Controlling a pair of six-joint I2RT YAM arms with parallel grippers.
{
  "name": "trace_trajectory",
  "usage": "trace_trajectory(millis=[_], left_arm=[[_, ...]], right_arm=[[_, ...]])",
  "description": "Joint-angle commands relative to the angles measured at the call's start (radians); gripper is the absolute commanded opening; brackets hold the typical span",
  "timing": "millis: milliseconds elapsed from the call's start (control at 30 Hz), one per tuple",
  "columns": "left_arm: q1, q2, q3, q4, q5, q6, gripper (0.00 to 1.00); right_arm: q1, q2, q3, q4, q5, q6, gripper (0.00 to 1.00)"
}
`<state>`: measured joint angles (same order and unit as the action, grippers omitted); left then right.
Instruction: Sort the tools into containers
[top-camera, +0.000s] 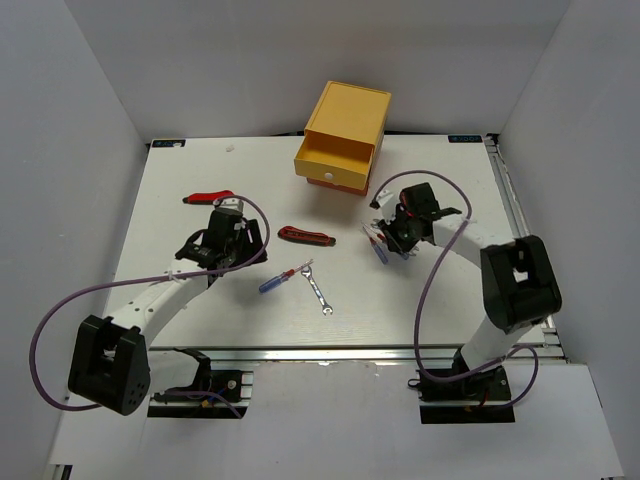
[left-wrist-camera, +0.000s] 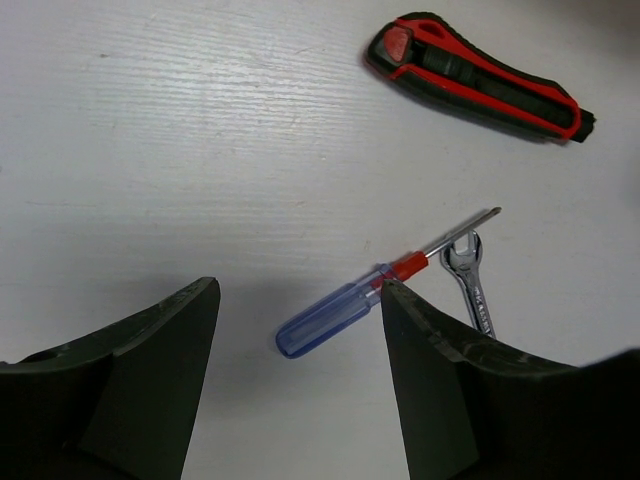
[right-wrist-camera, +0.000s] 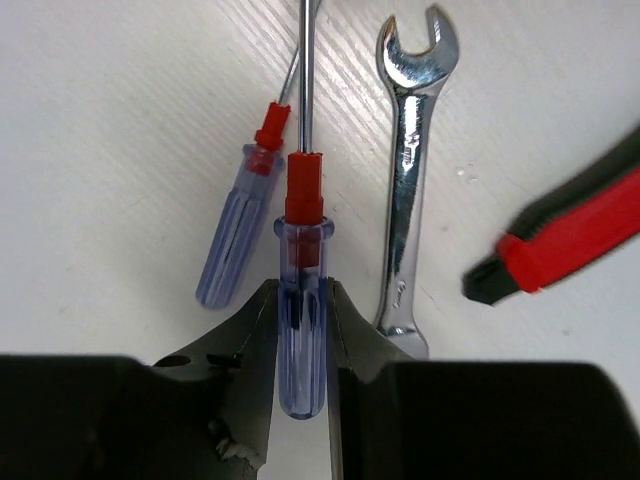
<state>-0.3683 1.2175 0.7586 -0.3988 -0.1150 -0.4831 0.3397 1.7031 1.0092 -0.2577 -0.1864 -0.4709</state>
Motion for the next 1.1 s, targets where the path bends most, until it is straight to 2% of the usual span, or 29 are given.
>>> trace_trajectory(millis=[0, 100, 233, 333, 467, 600, 700, 800, 1067], left_arm=[[0.0, -0.033, -0.022, 0.054, 0.087, 0.038, 0.77], [0.0, -0.053, -0.034, 0.08, 0.113, 0.058, 0.77], [0.0, -0.056, -0.036, 0.083, 0.163, 0.104, 0.77], [0.002, -0.055, -0.036, 0.089, 0.184, 0.136, 0.77], [0.0, -0.041, -0.031, 0.092, 0.216, 0.167, 0.77], [0.0, -0.035, -0.036, 0.095, 0.236, 0.169, 0.77], [0.0, -0.045, -0.048, 0.094, 0.236, 0.163, 0.77], [-0.001, -0.059, -0.064, 0.098, 0.235, 0.155, 0.77], [-0.001, -0.102, -0.097, 0.084, 0.219, 0.14, 0.77]], right_arm=[[-0.013, -0.173, 0.009, -0.02, -0.068, -0.055, 0.0], [-0.014, -0.282, 0.02, -0.099, -0.203, -0.167, 0.0], [-0.01, -0.391, 0.06, -0.228, -0.48, -0.372, 0.0], [0.012, -0.418, 0.15, -0.262, -0.565, -0.377, 0.0], [0.047, -0.37, 0.318, -0.126, -0.521, -0.221, 0.0], [0.077, -0.189, 0.546, 0.009, -0.398, -0.05, 0.0], [0.087, -0.056, 0.699, 0.02, -0.329, -0.034, 0.0], [0.088, 0.045, 0.781, 0.038, -0.294, -0.055, 0.0], [0.09, 0.168, 0.856, 0.044, -0.263, -0.116, 0.0]])
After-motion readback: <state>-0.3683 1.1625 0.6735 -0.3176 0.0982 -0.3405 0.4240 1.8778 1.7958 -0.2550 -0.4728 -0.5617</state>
